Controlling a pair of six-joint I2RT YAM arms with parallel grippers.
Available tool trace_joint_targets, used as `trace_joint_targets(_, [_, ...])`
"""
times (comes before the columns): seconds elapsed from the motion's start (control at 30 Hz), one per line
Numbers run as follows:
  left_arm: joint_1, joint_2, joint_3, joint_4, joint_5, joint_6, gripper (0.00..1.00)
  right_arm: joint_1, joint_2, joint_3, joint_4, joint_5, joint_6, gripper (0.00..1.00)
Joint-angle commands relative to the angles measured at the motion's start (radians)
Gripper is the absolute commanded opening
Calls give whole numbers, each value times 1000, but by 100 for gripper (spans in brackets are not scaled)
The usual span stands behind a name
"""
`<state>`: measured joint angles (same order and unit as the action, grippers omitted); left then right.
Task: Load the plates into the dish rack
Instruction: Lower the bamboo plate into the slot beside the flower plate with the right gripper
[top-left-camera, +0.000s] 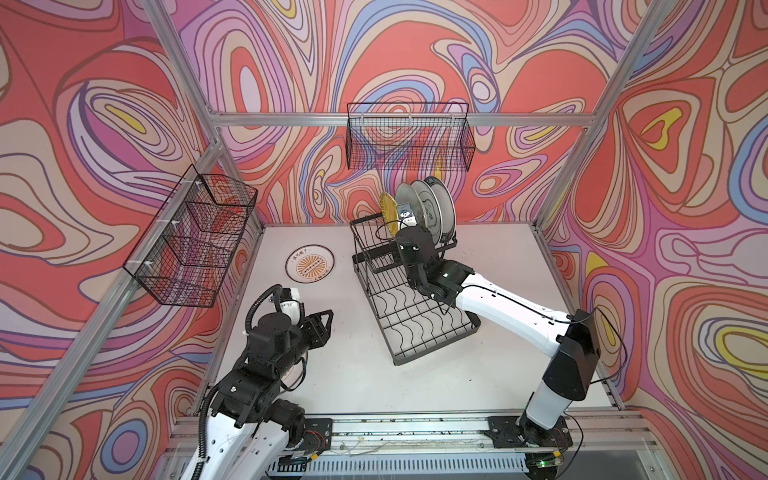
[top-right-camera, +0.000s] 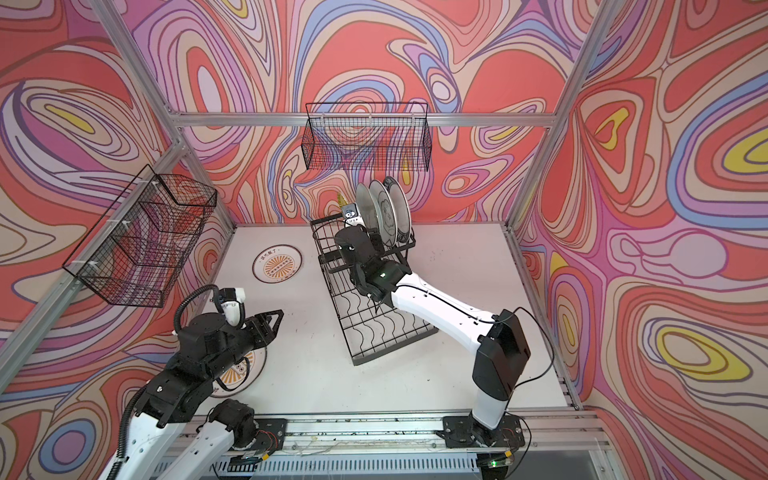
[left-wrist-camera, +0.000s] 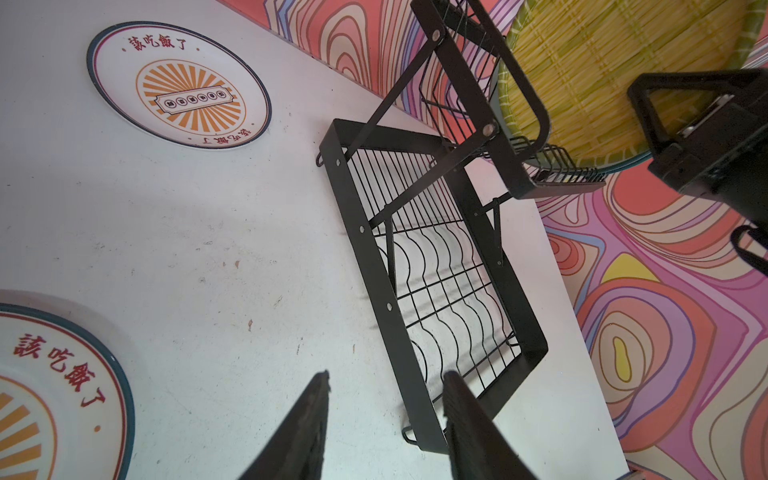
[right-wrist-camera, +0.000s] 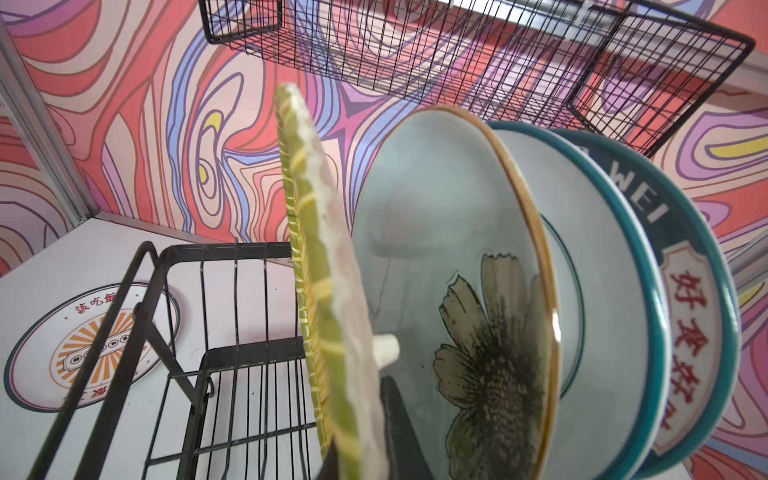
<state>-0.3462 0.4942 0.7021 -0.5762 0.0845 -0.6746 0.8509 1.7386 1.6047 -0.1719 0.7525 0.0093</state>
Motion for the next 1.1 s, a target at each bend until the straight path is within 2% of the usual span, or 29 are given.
trace_joint_targets(0.0, [-2, -3, 13, -17, -14, 13, 48, 2, 11, 29, 39, 32, 18, 0])
trace_joint_targets(1.07, [-2, -15, 8, -38, -20, 20, 49, 0, 91, 96, -103, 35, 103, 0])
